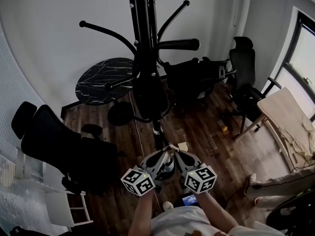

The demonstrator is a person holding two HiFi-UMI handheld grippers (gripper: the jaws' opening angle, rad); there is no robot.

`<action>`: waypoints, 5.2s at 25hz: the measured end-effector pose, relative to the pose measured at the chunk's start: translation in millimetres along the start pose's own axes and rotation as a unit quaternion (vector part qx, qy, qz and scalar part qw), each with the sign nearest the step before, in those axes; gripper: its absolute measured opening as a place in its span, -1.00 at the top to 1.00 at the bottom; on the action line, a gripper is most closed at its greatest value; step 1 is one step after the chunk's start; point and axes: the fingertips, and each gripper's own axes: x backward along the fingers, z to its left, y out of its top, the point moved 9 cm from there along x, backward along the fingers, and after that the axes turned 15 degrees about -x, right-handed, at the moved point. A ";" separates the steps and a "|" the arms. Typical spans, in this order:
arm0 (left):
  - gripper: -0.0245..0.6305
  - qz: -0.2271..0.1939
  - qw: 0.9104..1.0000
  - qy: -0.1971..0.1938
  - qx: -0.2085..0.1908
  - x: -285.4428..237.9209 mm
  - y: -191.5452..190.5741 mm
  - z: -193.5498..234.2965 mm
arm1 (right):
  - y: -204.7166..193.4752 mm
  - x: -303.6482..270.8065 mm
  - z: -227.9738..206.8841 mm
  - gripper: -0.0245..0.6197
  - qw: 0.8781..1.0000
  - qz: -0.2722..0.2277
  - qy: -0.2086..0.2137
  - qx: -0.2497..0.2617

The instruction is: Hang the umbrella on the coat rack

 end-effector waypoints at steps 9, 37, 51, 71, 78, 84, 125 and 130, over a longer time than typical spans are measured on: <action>0.86 -0.004 1.000 0.005 0.011 3.5 -4.9 0.2 | -5.1 3.6 -1.2 0.88 1.000 0.000 0.000 -0.009; 0.86 0.016 0.999 0.009 0.044 -3.6 -26.2 26.0 | -12.6 -23.7 -21.9 0.88 0.999 0.035 -0.029 -0.019; 0.86 0.030 0.998 0.020 0.050 -6.4 -35.0 40.7 | -18.6 -38.8 -31.3 0.88 0.998 0.049 -0.037 -0.022; 0.86 0.060 0.996 0.035 0.047 -21.7 -40.4 69.4 | -18.7 -75.2 -46.6 0.88 0.996 0.077 -0.036 -0.031; 0.86 0.060 0.995 0.042 0.065 -25.1 -44.4 82.9 | -19.9 -89.7 -50.4 0.88 0.995 0.085 -0.037 -0.030; 0.86 0.067 0.995 0.042 0.068 -28.8 -46.8 93.0 | -21.6 -101.3 -53.4 0.88 0.994 0.093 -0.039 -0.033; 0.77 0.061 0.997 0.041 0.013 -20.0 -38.0 74.0 | -24.0 -68.6 -44.5 0.88 0.993 0.088 -0.051 0.059; 0.86 0.058 0.997 0.056 -0.012 -4.8 -33.3 56.5 | -26.0 -42.8 -35.3 0.89 0.993 0.071 -0.063 0.070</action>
